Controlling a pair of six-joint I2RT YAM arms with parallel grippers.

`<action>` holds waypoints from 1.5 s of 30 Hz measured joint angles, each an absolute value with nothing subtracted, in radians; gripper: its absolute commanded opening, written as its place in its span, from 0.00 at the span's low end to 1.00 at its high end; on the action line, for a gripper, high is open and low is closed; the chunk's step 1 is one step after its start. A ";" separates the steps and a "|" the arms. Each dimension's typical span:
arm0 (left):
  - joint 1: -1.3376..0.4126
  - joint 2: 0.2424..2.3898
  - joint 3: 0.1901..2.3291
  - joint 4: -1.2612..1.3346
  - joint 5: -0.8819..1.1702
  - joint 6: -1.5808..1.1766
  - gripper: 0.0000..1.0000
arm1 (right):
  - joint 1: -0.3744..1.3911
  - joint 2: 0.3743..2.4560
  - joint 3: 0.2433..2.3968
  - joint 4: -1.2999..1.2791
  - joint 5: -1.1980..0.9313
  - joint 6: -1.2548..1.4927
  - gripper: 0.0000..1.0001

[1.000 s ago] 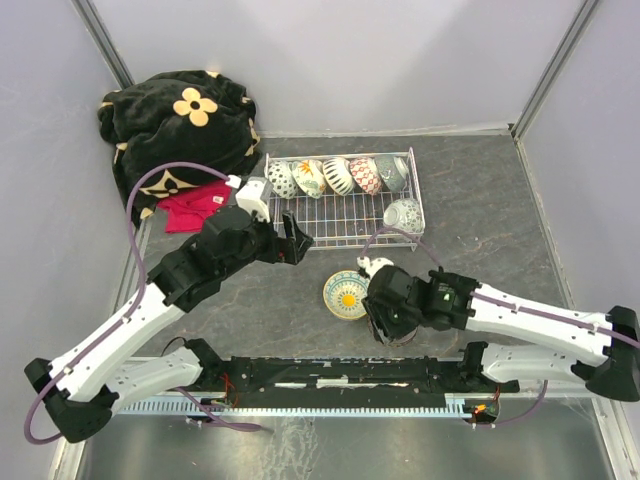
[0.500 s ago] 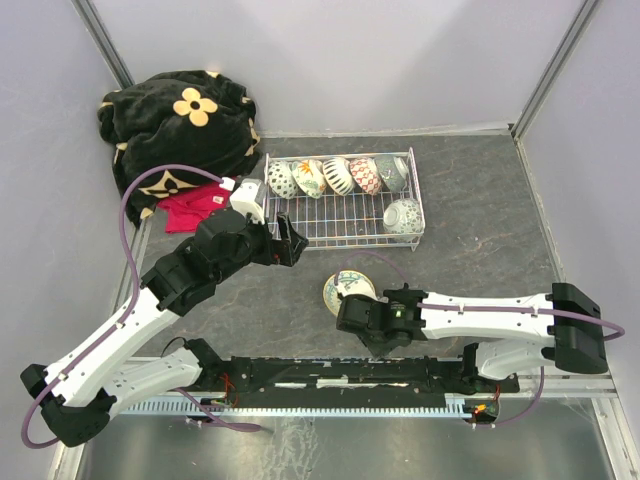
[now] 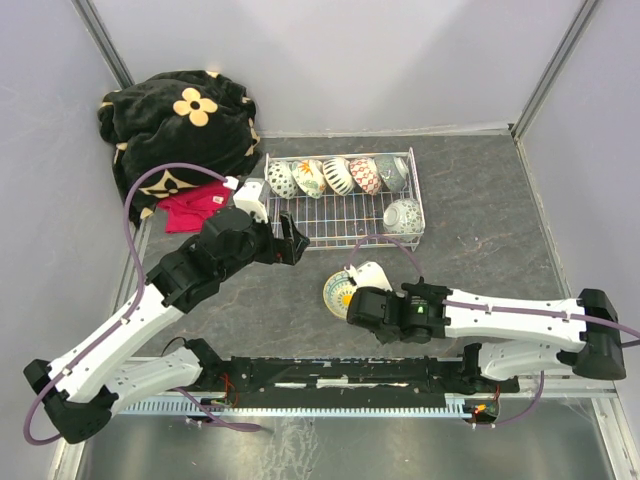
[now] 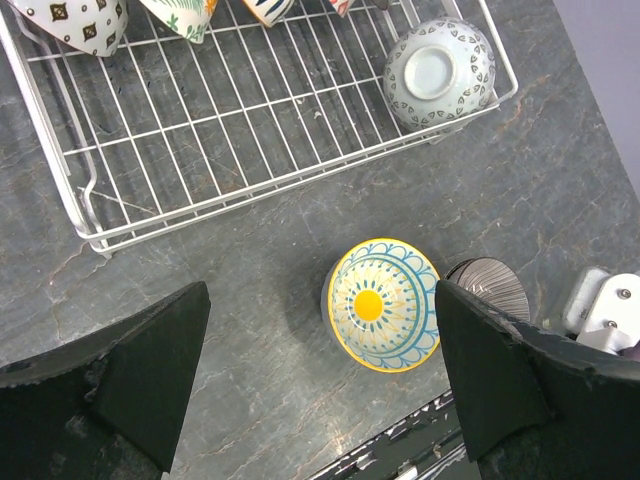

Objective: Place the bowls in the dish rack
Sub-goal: Pick up the bowl from the center of the board.

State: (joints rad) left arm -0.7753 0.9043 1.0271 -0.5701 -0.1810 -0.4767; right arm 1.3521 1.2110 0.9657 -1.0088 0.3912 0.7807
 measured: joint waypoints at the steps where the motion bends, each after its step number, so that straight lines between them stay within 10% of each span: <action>1: -0.775 0.911 1.027 -0.569 -0.181 -0.477 1.00 | 1.351 1.216 0.966 -1.011 0.398 0.781 0.50; 14: -0.775 0.940 1.027 -0.567 -0.178 -0.477 1.00 | 1.272 1.285 0.887 -0.889 0.317 0.735 0.41; 24: -0.775 0.941 1.027 -0.566 -0.178 -0.477 1.00 | 1.240 1.316 0.868 -0.834 0.273 0.701 0.09; 45: -0.775 0.964 1.027 -0.548 -0.178 -0.476 1.00 | 1.200 1.227 1.045 -0.961 0.307 0.645 0.08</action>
